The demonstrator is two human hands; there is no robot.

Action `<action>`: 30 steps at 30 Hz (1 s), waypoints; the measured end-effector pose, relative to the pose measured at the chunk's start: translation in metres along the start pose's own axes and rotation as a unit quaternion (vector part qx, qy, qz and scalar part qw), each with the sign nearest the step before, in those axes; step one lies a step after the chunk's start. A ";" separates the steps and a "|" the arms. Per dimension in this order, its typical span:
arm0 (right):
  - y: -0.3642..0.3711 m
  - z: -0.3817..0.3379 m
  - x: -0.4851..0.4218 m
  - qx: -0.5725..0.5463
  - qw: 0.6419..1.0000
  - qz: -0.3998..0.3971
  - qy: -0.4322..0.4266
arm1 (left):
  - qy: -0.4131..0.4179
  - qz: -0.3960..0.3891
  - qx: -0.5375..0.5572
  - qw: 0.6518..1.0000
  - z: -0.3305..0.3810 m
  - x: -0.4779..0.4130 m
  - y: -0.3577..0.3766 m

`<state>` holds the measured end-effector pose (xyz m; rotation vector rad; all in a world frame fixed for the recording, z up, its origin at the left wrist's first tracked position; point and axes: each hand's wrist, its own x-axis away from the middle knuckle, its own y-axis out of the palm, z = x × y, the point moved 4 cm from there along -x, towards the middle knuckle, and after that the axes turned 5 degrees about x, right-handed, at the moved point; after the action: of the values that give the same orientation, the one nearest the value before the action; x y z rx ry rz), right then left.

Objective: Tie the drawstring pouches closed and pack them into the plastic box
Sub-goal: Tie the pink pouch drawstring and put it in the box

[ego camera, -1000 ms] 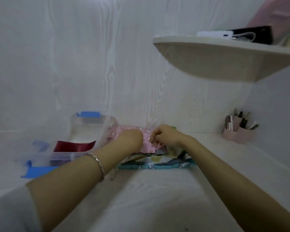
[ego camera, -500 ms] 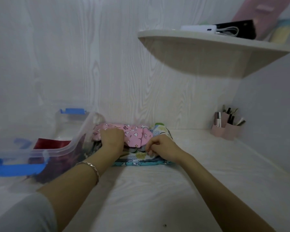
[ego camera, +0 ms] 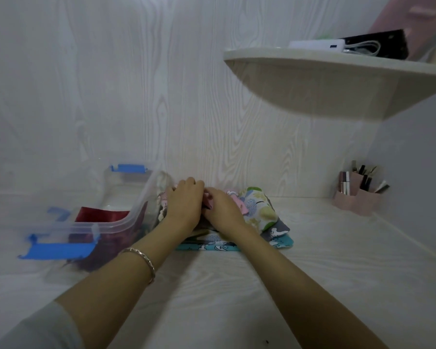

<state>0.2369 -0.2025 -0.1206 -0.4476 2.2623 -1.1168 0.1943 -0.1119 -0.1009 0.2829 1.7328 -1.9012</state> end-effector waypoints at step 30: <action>-0.036 0.001 0.003 -0.436 0.881 -0.019 0.184 | -0.048 -0.026 0.090 0.994 -0.013 0.014 -0.045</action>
<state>0.2365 -0.2261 -0.0927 -0.6567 3.0386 -0.1084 0.1561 -0.1022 -0.0715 0.2119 1.5231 -2.0778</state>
